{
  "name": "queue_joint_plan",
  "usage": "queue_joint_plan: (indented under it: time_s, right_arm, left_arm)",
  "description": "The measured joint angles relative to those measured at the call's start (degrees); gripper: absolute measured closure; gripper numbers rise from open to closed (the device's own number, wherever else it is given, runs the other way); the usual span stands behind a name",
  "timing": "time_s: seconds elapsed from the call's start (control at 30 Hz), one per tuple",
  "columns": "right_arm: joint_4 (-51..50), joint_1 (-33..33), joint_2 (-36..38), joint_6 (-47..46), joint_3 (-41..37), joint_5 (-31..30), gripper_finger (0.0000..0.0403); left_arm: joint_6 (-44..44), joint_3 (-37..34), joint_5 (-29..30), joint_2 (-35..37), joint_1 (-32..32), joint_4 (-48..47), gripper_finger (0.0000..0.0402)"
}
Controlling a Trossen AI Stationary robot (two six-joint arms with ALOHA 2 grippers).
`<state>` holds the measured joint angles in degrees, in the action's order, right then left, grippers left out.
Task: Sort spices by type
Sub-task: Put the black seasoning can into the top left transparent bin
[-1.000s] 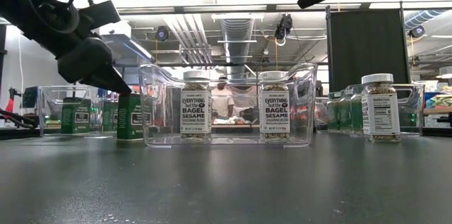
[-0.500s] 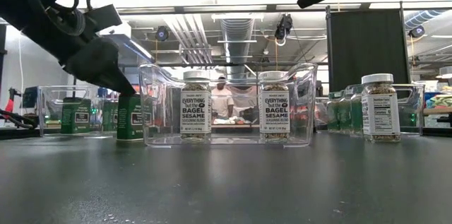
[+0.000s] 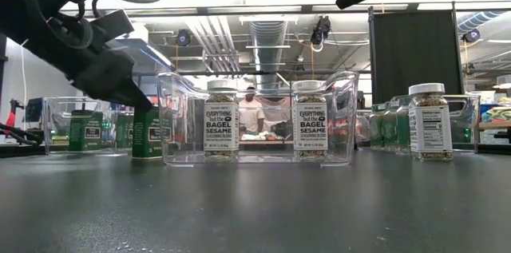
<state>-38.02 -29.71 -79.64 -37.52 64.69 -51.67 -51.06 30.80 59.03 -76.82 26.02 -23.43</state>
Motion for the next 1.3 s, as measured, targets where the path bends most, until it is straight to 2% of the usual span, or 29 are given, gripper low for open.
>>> queue_joint_plan:
  time_s: [0.2,0.6,0.87,1.3]
  right_arm:
    - [0.1,0.0,0.0,0.0,0.0,0.0,0.0394]
    - [0.2,0.0,0.0,0.0,0.0,0.0,0.0394]
    - [0.2,0.0,0.0,0.0,0.0,0.0,0.0394]
    - [0.6,0.0,0.0,0.0,0.0,0.0,0.0394]
  left_arm:
    - [2.3,-0.2,0.1,0.0,-0.4,3.3,0.0112]
    - [1.9,-1.0,0.0,0.0,-0.6,4.1,0.0112]
    - [2.5,-4.2,0.0,0.0,-0.7,10.6,0.0112]
    - [2.6,-5.4,0.4,0.0,-1.8,12.0,0.0112]
